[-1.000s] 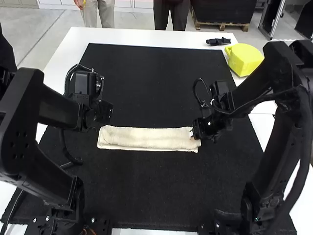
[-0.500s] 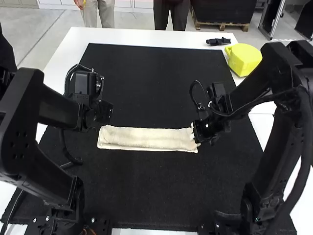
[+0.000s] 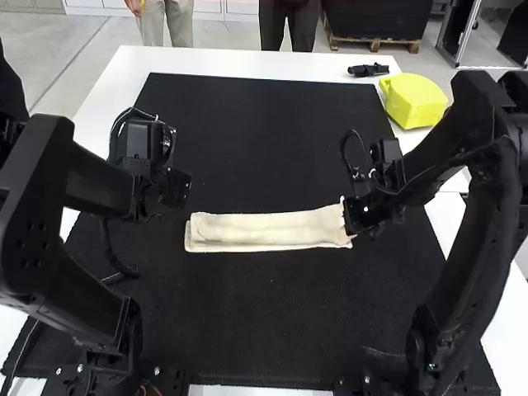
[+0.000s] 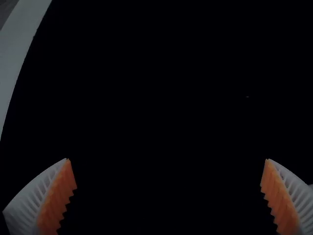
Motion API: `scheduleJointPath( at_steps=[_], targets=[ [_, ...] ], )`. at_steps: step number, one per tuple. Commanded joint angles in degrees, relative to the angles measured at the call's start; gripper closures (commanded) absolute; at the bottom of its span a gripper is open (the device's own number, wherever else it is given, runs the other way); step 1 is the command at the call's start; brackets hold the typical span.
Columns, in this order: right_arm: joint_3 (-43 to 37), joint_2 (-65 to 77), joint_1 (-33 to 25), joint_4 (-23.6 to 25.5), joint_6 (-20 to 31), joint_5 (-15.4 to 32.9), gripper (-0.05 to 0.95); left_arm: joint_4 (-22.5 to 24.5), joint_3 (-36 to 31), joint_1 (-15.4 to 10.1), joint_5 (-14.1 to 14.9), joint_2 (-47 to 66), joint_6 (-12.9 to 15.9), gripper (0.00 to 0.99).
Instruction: Fold the towel.
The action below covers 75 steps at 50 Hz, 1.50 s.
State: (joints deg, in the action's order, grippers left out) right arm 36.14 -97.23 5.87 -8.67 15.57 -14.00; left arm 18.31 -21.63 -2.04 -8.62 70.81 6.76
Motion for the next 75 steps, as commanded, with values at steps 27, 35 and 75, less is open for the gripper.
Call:
scheduleJointPath(
  at_steps=[27, 35, 75],
  targets=[
    [0.51, 9.96, -4.02, -8.65, 0.42, 9.6, 0.92, 0.59, -2.02, -1.3, -0.52, -1.37, -0.52, 0.111],
    [0.95, 10.83, -3.93, -7.15, 0.6, 9.69, 0.92, 0.59, -2.02, -1.3, -0.52, -1.37, -0.52, 0.111],
    [2.97, 10.92, 12.24, -8.74, -5.91, 15.41, 0.92, 0.59, -1.66, -1.3, -0.34, -1.37, -0.44, 0.11]
  ],
)
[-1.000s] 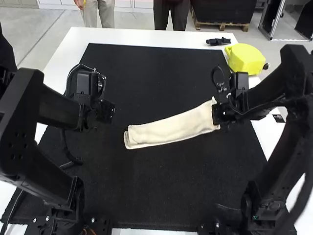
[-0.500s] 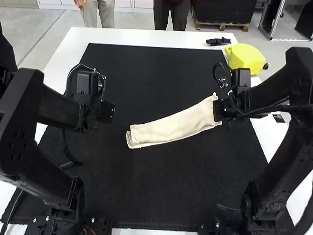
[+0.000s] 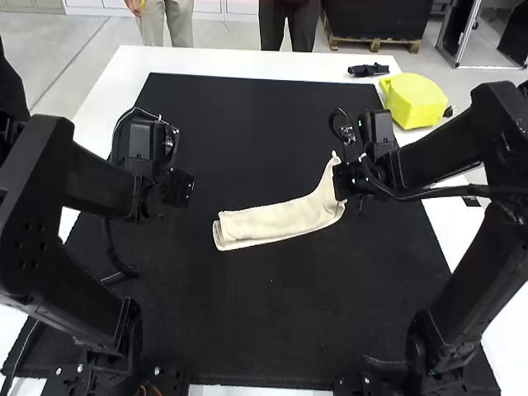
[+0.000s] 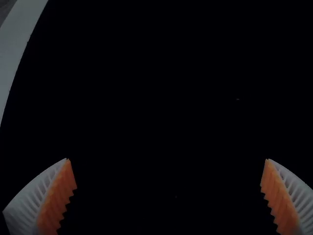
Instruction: Fold the towel.
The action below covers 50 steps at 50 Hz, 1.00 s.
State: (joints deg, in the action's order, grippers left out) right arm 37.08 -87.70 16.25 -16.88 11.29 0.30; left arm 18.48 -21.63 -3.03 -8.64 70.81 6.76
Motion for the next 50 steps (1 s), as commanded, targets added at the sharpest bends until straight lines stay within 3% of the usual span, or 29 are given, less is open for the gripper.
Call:
scheduleJointPath(
  at_steps=[1, 33, 50],
  targets=[
    [2.03, 1.39, 2.29, -0.52, -1.71, 1.2, 0.92, 0.42, -1.66, -0.31, -0.32, -1.37, -0.44, 0.11],
    [1.5, 5.61, 13.02, -1.66, -2.94, 2.61, 0.92, 0.5, -1.49, -0.4, -0.32, -1.28, -0.44, 0.11],
    [2.65, 5.61, 23.3, -1.84, -2.85, 2.43, 0.92, 1.47, -1.49, -0.31, -0.32, -0.84, -0.44, 0.11]
  ],
)
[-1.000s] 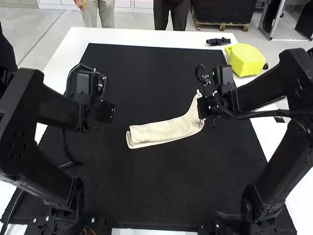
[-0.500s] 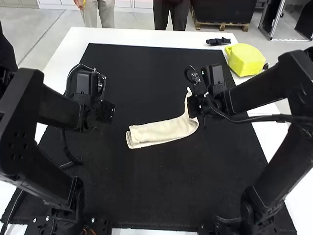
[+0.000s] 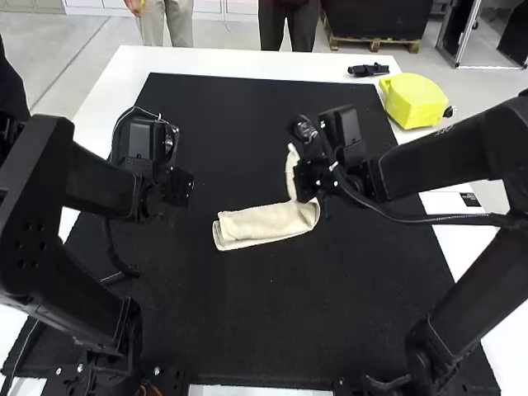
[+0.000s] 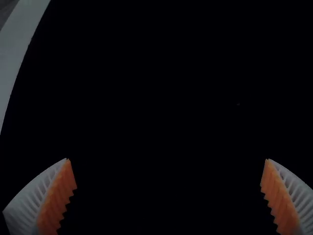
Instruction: Fold the towel.
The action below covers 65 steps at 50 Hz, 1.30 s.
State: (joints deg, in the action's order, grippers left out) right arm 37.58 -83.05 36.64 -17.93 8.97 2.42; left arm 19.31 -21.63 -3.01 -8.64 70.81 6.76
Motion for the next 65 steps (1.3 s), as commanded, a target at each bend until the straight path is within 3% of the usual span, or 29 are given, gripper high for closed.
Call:
scheduleJointPath(
  at_steps=[1, 22, 36, 65],
  targets=[
    [2.23, 0.96, 3.61, -0.96, -0.53, 0.22, 0.92, 0.64, -1.49, -0.33, -0.32, -0.84, -0.44, 0.11],
    [4.6, -5.02, 10.99, -3.16, -0.71, -3.38, 0.92, 1.17, -1.4, -0.33, -0.41, -0.84, -0.52, 0.11],
    [4.6, -9.68, 11.26, -6.24, -0.36, -6.11, 0.92, 1.17, -1.05, -0.07, 0.03, -0.84, -0.44, 0.11],
    [7.5, -14.69, 14.86, -8.61, 0.34, -6.28, 0.92, 1.7, -0.96, 0.02, 0.38, -0.93, -0.44, 0.11]
  ],
)
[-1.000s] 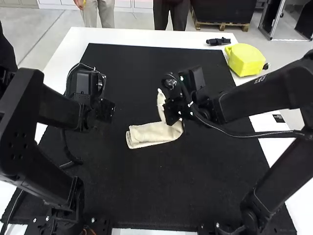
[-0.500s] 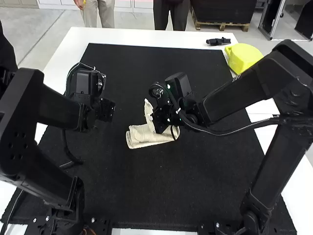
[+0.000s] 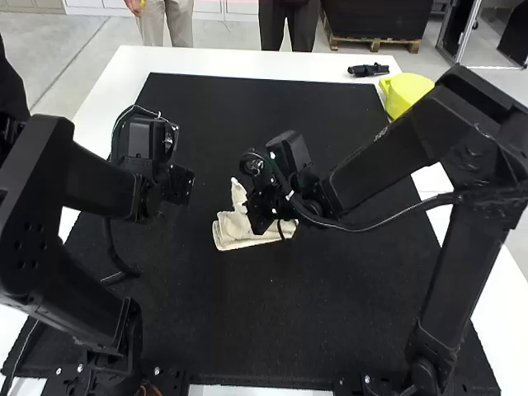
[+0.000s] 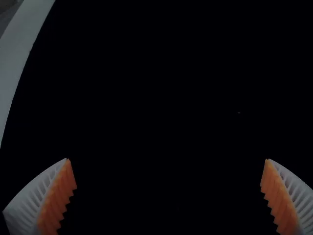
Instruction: Fold the towel.
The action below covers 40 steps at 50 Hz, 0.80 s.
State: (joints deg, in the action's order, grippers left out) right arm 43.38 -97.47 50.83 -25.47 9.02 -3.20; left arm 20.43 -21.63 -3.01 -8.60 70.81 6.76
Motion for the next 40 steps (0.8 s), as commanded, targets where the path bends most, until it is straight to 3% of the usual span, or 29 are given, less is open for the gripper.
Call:
scheduleJointPath(
  at_steps=[1, 15, 40],
  targets=[
    [1.71, -0.26, 0.68, -1.16, 0.39, -0.67, 0.92, 0.58, -1.05, 0.02, 0.34, -0.93, -0.44, 0.11],
    [1.54, -2.11, -0.03, -5.2, 1.18, -0.84, 0.92, 0.84, -0.61, 0.1, 1.13, -0.93, -0.52, 0.11],
    [3.21, -5.62, -2.66, -7.31, 3.29, -0.84, 0.92, 1.11, 0.27, 0.1, 1.22, -1.2, -0.52, 0.11]
  ],
)
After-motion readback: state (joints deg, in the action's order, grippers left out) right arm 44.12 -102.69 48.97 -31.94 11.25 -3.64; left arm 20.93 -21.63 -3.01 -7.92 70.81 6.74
